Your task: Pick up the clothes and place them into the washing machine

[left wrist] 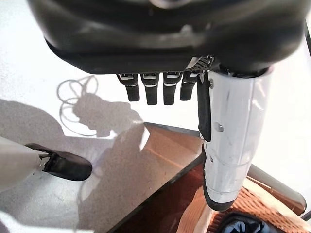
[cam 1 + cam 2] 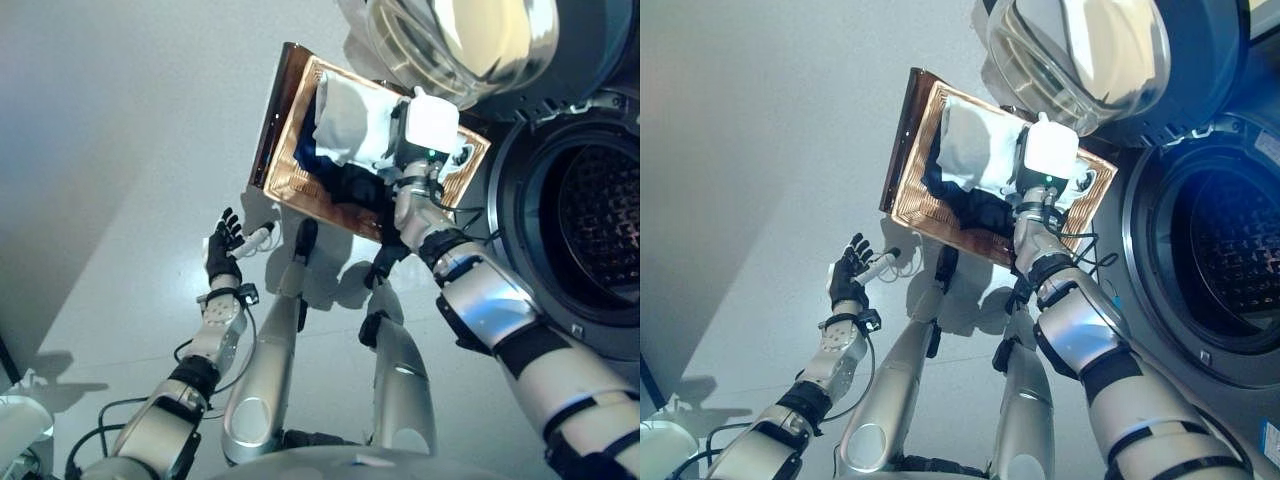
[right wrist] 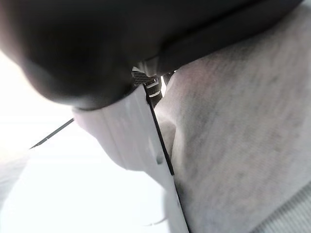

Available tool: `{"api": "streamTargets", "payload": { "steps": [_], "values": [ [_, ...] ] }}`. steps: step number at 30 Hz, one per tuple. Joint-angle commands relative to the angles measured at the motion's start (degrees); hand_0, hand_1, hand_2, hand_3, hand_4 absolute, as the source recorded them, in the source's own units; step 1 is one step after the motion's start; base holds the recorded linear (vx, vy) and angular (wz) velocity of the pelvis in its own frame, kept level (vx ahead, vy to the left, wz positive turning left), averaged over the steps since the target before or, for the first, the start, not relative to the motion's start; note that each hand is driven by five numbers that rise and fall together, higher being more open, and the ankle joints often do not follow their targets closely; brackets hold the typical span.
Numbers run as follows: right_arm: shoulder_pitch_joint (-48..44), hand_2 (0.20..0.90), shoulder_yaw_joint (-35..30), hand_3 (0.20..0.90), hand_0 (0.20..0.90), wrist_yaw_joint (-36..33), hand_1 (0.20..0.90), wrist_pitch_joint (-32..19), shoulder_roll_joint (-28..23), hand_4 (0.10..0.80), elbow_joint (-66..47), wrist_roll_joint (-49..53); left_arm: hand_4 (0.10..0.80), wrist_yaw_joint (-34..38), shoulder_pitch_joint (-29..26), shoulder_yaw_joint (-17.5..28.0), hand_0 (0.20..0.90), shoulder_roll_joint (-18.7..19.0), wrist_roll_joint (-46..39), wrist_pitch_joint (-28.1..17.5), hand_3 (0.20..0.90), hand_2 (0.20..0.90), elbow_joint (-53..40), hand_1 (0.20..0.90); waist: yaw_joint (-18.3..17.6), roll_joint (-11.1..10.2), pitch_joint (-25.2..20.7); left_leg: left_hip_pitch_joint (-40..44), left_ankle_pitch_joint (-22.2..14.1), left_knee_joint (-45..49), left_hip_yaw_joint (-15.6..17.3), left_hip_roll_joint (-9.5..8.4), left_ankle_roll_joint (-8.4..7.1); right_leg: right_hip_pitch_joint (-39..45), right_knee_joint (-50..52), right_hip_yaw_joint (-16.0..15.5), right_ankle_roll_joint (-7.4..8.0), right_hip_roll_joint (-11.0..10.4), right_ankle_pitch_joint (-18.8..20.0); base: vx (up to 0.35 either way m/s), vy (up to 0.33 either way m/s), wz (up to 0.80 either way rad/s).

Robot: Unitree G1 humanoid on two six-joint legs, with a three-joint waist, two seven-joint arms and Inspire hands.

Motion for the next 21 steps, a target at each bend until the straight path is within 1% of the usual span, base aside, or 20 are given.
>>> {"api": "streamTargets", "payload": {
  "steps": [1,9,21],
  "values": [
    [-6.99,0.200,0.33,0.200,0.200,1.85,0.200,0.78,-6.38,0.300,1.57,2.15,0.800,1.48,-0.87,-1.78,0.900,0.97,-0.66,-3.27,0.900,0.900,-4.35,0.900,3.84,4.77,1.02,1.46,0.58,-4.51,0.09,-2.63,-2.09,0.58,6.37,0.53,5.78,-5.84,-2.54,0.002,0.012,0.07],
    [-5.31,0.200,-0.15,0.200,0.200,1.09,0.200,0.84,-5.80,0.300,1.12,1.89,0.800,1.32,-0.30,-1.80,0.900,0.42,-0.84,-3.09,0.900,0.900,-2.55,0.900,3.35,4.47,1.02,2.14,-0.06,-3.51,0.60,-2.63,-2.03,1.73,6.14,0.60,5.69,-5.94,-2.65,0.002,0.009,0.02],
    [-3.04,0.200,-1.30,0.200,0.200,0.58,0.200,0.89,-7.01,0.300,0.25,1.56,0.800,1.07,0.13,-1.71,0.900,0.40,-0.17,-2.75,0.900,0.900,-2.02,0.900,2.88,5.08,1.02,3.99,-0.62,-2.67,1.47,-2.56,-2.29,4.09,6.21,0.59,5.68,-6.28,-3.05,0.003,-0.004,0.02]
  ]
}}
